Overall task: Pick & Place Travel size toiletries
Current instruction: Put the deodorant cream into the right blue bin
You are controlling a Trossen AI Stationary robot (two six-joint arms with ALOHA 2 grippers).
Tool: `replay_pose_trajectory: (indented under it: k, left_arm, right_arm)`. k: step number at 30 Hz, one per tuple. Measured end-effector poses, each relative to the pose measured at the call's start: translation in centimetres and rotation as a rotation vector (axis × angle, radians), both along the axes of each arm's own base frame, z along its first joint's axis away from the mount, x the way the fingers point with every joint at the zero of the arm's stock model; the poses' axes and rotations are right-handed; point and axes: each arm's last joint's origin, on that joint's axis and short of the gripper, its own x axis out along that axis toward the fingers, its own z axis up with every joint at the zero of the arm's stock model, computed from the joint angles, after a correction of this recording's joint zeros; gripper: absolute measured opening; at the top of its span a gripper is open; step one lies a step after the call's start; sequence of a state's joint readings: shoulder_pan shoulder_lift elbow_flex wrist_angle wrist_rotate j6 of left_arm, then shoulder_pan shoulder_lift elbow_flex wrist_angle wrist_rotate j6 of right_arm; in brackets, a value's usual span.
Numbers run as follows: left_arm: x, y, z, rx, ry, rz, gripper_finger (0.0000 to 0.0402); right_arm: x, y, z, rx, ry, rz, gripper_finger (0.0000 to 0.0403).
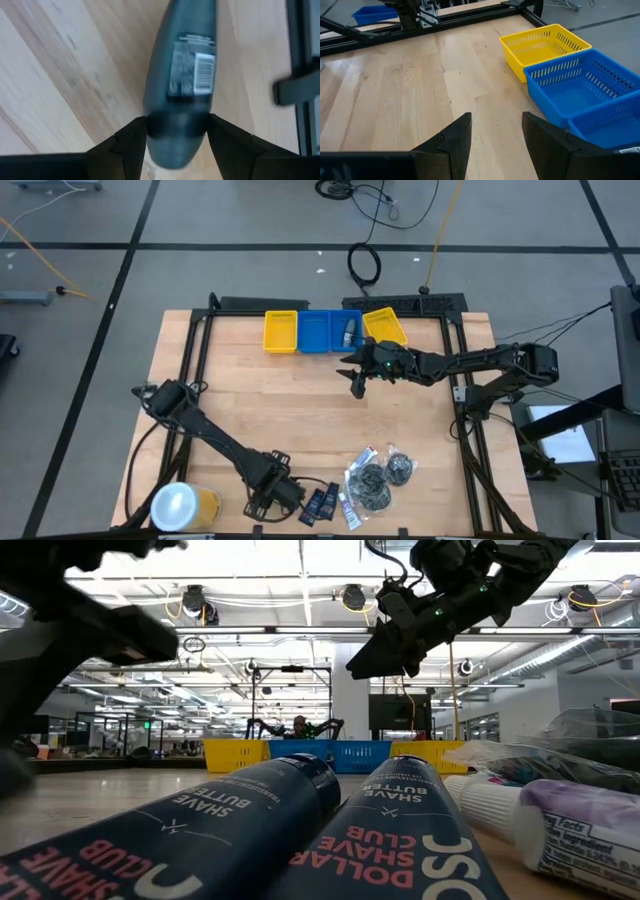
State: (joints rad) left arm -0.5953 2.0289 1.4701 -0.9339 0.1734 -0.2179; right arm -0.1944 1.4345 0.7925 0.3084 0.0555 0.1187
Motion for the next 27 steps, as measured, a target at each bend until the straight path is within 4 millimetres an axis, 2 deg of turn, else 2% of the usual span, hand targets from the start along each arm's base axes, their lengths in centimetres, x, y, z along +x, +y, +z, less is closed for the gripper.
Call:
replay_pose_trajectory:
  k: [5,18,27]
  left_arm:
    - [0.2,-0.1,-1.2,0.002,0.033,-0.019,0.0198]
    - [0.9,0.3,-1.7,0.023,-0.002,-0.007,0.0198]
    - [1.6,0.4,-3.3,-0.005,0.022,0.011,0.0199]
  right_arm:
    - [0.0,0.0,0.0,0.0,0.001,0.0,0.0167]
    - [-0.1,0.0,-0.3,0.006,0.031,0.0,0.0166]
    - [-0.2,0.0,-0.3,0.007,0.039,0.001,0.0166]
